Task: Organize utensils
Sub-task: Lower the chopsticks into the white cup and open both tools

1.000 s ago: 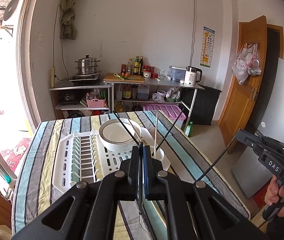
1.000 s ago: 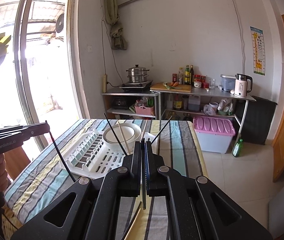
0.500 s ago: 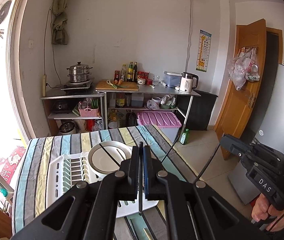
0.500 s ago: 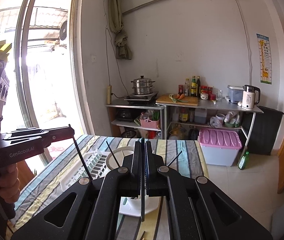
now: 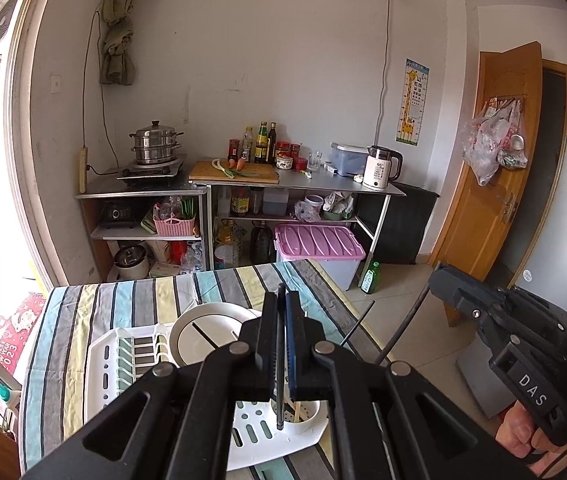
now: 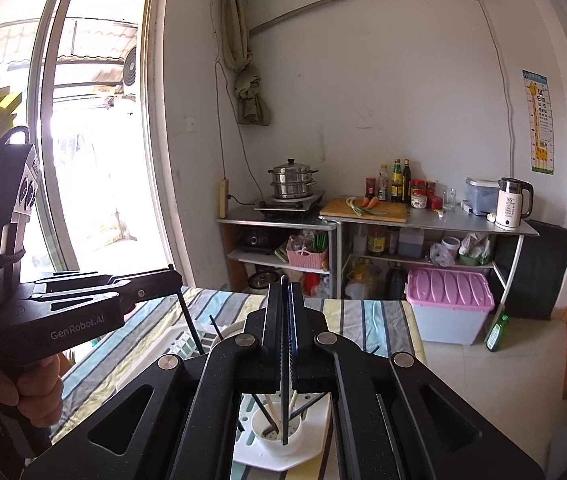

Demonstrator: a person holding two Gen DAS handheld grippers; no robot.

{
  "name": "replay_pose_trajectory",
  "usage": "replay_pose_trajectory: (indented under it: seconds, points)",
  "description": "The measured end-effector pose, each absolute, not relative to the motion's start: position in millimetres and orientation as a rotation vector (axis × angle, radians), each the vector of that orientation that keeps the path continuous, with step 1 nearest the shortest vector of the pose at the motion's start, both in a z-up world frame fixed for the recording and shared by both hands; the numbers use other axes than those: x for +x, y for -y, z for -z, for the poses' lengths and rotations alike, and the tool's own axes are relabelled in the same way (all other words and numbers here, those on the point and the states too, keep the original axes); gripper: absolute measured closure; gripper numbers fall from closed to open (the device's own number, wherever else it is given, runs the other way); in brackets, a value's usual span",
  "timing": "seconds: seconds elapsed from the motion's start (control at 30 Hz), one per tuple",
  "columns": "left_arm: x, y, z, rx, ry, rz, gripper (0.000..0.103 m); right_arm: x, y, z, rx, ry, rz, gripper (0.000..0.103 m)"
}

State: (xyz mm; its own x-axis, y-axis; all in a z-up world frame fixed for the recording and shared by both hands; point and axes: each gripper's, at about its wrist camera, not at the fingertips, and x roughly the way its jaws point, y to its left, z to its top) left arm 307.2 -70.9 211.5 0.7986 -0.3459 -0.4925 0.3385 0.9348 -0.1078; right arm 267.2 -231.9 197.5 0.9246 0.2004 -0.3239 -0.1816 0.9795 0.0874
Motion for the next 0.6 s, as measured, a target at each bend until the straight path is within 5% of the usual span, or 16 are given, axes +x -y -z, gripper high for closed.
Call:
replay_pose_trajectory:
  seconds: [0.6]
  points:
    - [345, 71, -176, -0.052, -0.598, 0.377, 0.099, 306, 234, -159, 0.08, -0.428, -0.186, 0.101]
